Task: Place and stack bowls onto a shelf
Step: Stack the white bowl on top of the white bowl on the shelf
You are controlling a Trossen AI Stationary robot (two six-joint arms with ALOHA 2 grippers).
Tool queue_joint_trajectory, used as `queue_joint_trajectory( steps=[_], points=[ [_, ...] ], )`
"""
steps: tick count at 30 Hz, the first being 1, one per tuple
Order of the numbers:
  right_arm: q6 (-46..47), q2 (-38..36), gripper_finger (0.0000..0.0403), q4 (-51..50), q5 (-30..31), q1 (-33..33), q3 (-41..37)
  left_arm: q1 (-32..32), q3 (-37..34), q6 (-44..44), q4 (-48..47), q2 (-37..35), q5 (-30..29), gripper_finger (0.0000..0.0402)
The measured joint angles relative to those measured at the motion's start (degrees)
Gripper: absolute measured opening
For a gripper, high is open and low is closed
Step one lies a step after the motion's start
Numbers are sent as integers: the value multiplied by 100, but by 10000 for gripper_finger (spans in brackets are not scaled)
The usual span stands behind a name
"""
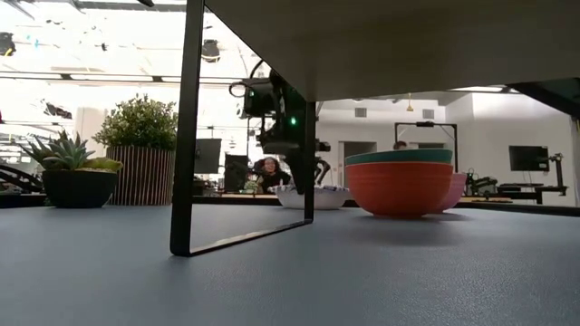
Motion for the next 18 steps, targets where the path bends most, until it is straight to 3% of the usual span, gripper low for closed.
queue_joint_trajectory(
  steps=[10, 18],
  points=[
    [-522, -1802, 21, 45, 132, 762, 88, 0, 0, 141, 15, 0, -10, 243],
    [-1725, -3722, 21, -1241, 128, 2569, 92, 0, 0, 142, 15, 0, 31, 243]
  ],
)
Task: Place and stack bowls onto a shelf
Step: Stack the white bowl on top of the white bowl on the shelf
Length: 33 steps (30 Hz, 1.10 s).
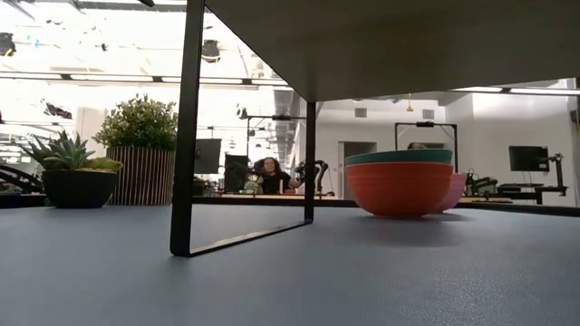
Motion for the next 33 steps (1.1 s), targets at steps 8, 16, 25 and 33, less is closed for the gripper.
queue_joint_trajectory(
  steps=[8, 16, 25, 33],
  points=[
    [1005, -633, 21, -185, 806, 2647, -3, 0, 0, 8, -2, 4, 3, 243],
    [1281, 14, 21, -198, 2065, 4183, -128, 0, 0, -85, -4, 4, 10, 243],
    [1346, 605, 21, -192, 1885, 3971, -127, 0, 0, -149, -5, 6, 129, 243],
    [2179, 580, 21, -188, 1352, 3604, -125, 0, 0, -155, -9, 4, 232, 243]
  ],
)
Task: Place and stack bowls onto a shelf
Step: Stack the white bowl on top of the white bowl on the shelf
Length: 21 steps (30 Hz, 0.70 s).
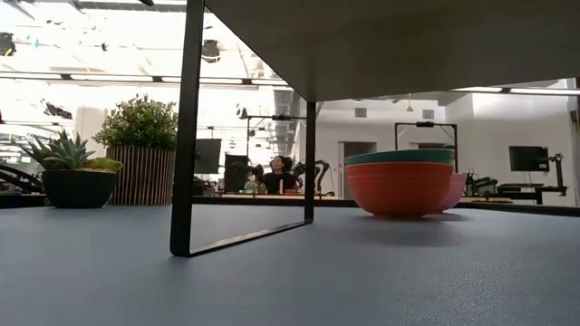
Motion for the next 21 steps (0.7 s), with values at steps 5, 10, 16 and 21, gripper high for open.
queue_joint_trajectory(
  steps=[5, 10, 16, 21],
  points=[
    [-170, -24, 21, -1, -127, -5, 2, 0, 0, 52, 0, 0, -23, 243],
    [-508, -147, 21, 3, 243, 115, 2, 0, 0, 58, -7, 2, -54, 243],
    [-16, -640, 21, 3, 158, 163, -542, 0, 0, 59, -21, 0, -62, 243],
    [241, -1018, 21, -8, 153, 185, -1296, 0, 0, 62, -74, 2, -169, 243]
  ],
)
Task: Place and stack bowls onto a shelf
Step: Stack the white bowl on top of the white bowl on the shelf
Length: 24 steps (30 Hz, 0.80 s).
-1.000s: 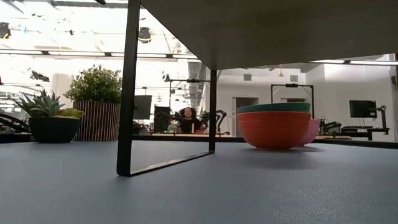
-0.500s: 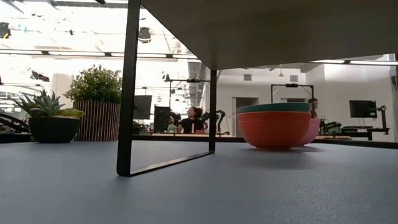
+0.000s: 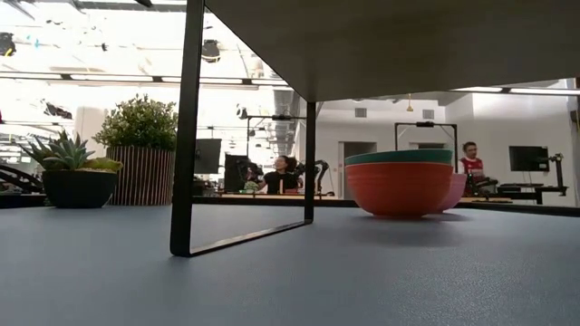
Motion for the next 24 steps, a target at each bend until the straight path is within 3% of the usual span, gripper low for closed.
queue_joint_trajectory(
  steps=[11, 17, 24],
  points=[
    [-236, 109, 22, 4, -289, -137, -57, -2, 0, 0, -60, -2, -53, 243],
    [-234, 107, 81, 7, -319, -196, -57, -1, 0, 0, -58, -2, -47, 243],
    [-192, 107, 107, 9, -383, -260, -57, -2, 0, 89, -55, -1, -47, 243]
  ],
)
